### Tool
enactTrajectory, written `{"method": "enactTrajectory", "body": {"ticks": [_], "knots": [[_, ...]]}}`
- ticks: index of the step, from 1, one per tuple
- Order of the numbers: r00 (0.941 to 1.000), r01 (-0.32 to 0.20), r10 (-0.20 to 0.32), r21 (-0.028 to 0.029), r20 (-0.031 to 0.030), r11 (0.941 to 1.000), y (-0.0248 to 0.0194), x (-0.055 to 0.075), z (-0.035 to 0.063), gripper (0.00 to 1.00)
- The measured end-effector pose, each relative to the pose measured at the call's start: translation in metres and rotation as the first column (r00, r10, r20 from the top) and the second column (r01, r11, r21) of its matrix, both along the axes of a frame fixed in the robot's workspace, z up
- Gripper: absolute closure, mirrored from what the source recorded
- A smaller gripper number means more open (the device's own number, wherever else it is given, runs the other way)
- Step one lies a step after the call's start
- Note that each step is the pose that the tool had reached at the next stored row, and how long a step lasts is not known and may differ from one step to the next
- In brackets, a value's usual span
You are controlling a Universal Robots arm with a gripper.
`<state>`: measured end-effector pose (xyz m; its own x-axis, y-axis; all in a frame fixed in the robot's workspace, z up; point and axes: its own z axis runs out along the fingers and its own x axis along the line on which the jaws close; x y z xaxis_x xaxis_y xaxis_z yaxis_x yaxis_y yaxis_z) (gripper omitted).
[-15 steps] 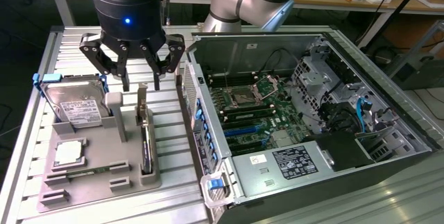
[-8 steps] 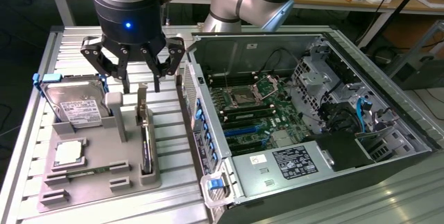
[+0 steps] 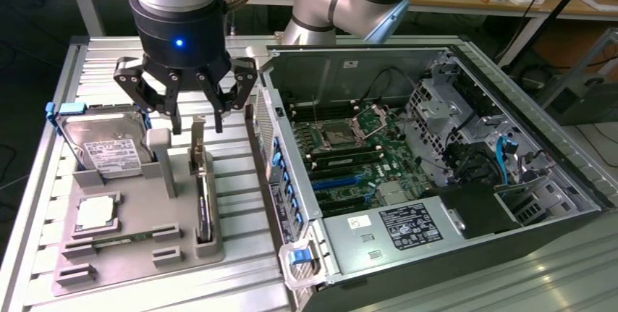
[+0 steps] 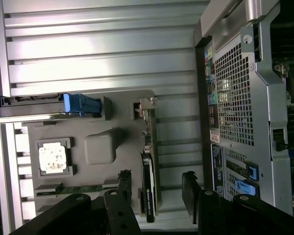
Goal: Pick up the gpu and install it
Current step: 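Pick up the gpu and move the gpu toward the slot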
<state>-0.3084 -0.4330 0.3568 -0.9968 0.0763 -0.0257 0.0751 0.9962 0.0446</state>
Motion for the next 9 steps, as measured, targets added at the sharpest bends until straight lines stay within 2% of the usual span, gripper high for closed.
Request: {"method": "enactTrajectory", "body": {"ticks": [9], "knots": [[1.0000,0.000,0.000,0.0000,0.0001,1.0000,-0.0001,-0.0001,-0.0029,0.46]]}}
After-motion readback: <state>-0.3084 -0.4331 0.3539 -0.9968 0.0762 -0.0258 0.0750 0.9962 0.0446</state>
